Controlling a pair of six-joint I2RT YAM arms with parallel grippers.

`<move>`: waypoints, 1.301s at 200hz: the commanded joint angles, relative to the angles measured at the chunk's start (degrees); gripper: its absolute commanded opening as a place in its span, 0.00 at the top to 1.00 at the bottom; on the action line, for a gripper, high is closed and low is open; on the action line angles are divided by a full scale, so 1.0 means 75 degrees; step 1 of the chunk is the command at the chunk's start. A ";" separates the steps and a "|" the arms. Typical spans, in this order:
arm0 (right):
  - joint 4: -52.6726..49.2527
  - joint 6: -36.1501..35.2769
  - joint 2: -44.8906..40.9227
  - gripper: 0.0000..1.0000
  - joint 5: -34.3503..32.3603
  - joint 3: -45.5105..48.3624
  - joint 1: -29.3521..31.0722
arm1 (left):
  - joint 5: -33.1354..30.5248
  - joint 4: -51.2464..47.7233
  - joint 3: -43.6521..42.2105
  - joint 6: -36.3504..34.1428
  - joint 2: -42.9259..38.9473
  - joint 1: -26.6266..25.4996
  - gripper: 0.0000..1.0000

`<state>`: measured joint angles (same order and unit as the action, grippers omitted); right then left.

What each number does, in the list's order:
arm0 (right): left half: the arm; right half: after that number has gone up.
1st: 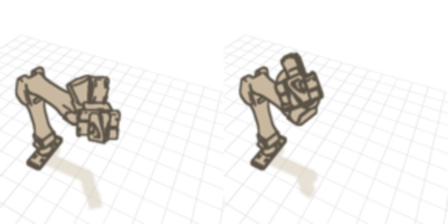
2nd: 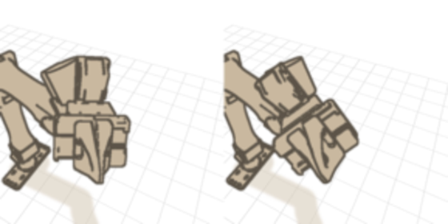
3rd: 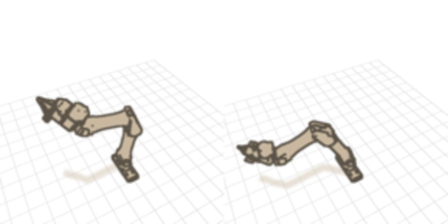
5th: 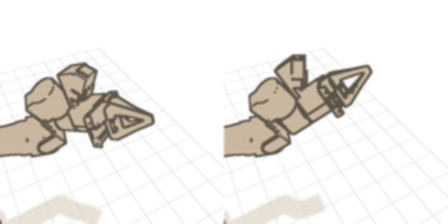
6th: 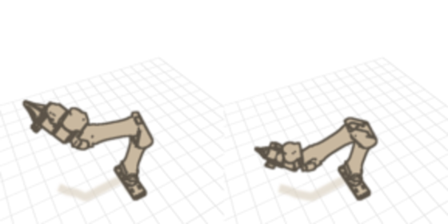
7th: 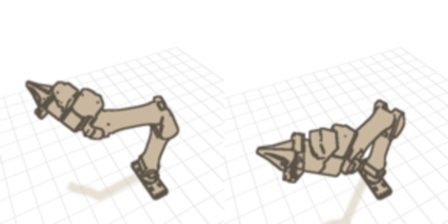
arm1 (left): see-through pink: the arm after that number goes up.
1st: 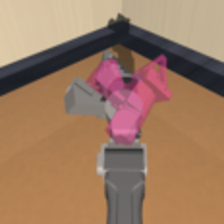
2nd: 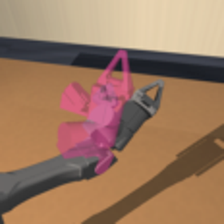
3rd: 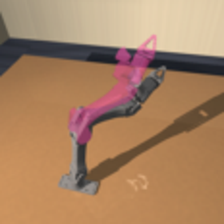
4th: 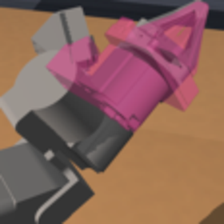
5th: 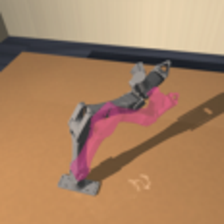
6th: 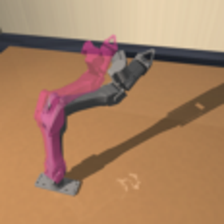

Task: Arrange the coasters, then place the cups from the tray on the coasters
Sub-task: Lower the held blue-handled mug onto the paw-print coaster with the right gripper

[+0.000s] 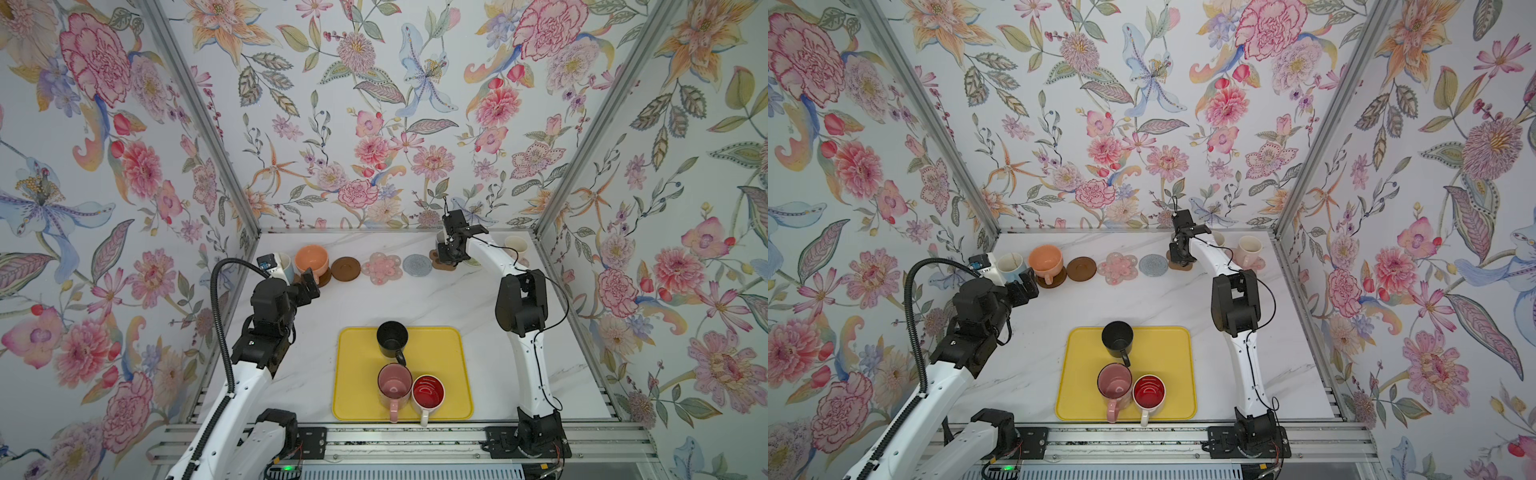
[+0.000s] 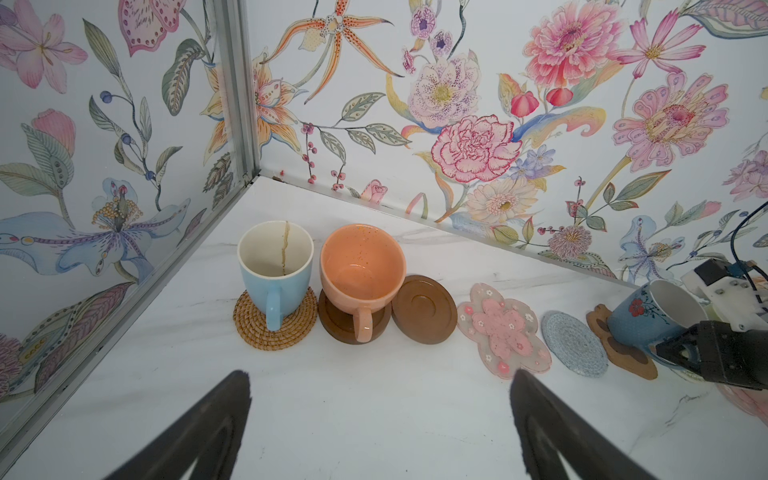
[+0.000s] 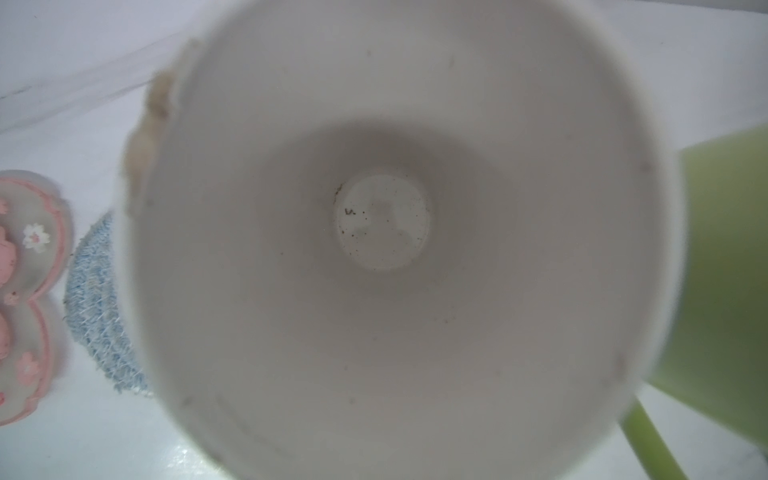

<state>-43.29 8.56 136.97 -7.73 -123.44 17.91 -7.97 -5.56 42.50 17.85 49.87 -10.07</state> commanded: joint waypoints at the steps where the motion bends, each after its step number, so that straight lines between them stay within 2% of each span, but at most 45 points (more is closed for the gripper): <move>1: 0.0246 0.0065 0.0066 1.00 0.0048 -0.0228 -0.0055 | -0.0168 -0.0086 -0.0077 0.0040 -0.0055 0.0039 0.01; 66: 0.0336 0.0210 -0.0039 0.98 0.0287 -0.0008 -0.0029 | -0.0180 -0.0102 -0.0060 0.0023 -0.0076 0.0038 0.01; 204: 0.0590 0.0428 -0.0464 0.59 0.0177 0.0656 -0.0009 | -0.0193 -0.0161 -0.0077 0.0022 -0.0119 0.0044 0.01; 260: 0.0961 0.0728 -0.1359 0.34 -0.0015 0.1549 -0.0009 | -0.0135 -0.0167 -0.0074 0.0033 -0.0087 0.0053 0.01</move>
<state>-38.09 12.62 133.16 -6.70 -115.02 17.91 -8.14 -6.39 42.50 17.85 49.80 -10.07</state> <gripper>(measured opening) 0.615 0.989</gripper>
